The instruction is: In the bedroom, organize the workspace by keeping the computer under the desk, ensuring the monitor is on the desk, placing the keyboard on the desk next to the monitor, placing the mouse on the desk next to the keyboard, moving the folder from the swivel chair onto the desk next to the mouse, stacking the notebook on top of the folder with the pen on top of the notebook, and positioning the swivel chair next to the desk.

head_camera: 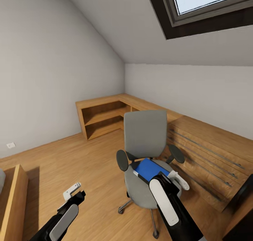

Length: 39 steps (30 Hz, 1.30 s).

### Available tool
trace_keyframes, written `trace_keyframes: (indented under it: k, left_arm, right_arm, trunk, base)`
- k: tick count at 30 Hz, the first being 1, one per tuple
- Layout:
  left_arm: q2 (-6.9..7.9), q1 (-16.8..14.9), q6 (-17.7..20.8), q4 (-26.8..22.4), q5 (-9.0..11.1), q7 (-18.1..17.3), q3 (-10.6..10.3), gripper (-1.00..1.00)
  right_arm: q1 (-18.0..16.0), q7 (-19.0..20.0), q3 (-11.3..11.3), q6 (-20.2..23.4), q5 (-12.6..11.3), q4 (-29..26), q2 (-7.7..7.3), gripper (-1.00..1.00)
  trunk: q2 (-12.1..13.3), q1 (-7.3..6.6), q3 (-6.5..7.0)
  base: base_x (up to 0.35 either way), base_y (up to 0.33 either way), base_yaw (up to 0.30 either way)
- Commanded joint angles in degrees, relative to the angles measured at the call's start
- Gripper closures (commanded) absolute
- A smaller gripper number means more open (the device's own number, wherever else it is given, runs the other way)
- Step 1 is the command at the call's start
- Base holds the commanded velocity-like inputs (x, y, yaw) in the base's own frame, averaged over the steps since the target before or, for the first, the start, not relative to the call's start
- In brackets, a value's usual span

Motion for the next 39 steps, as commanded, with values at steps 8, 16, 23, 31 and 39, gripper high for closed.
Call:
trace_keyframes:
  k: [8,16,23,31,39]
  left_arm:
    - [0.83,8.15,-0.58,9.59,-0.30,-3.59,-9.86,-1.00]
    - [0.85,9.00,-8.65,23.91,-0.39,-20.89,-9.97,-1.00]
    - [0.85,9.04,-10.36,27.76,0.00,-23.10,-9.66,-1.00]
    - [0.52,9.05,-12.44,30.40,0.19,-23.37,-9.53,-1.00]
    - [-0.28,9.05,-12.67,30.69,0.06,-23.45,-9.60,-1.00]
  right_arm:
    - [0.30,-0.39,0.15,2.46,-0.23,-1.93,-0.01,1.00]
    - [0.48,-0.44,0.13,3.07,-0.10,-2.21,-0.01,1.00]
    - [0.48,-0.48,0.12,3.09,0.01,-2.14,-0.08,1.00]
    - [0.48,-0.34,0.13,3.18,-0.30,-2.45,-1.99,1.00]
    - [0.48,0.25,0.20,3.31,-0.35,-2.75,-3.59,1.00]
  trunk:
    - [3.18,-1.76,1.38]
    - [6.39,-3.52,2.81]
    - [9.20,-5.06,4.07]
    - [12.41,-6.81,5.51]
    - [15.62,-8.57,6.94]
  base:
    - [0.000,0.000,0.000]
    - [0.000,0.000,0.000]
    - [-0.009,0.000,-0.055]
    - [-0.264,0.000,-0.248]
    - [-0.321,-0.030,-0.292]
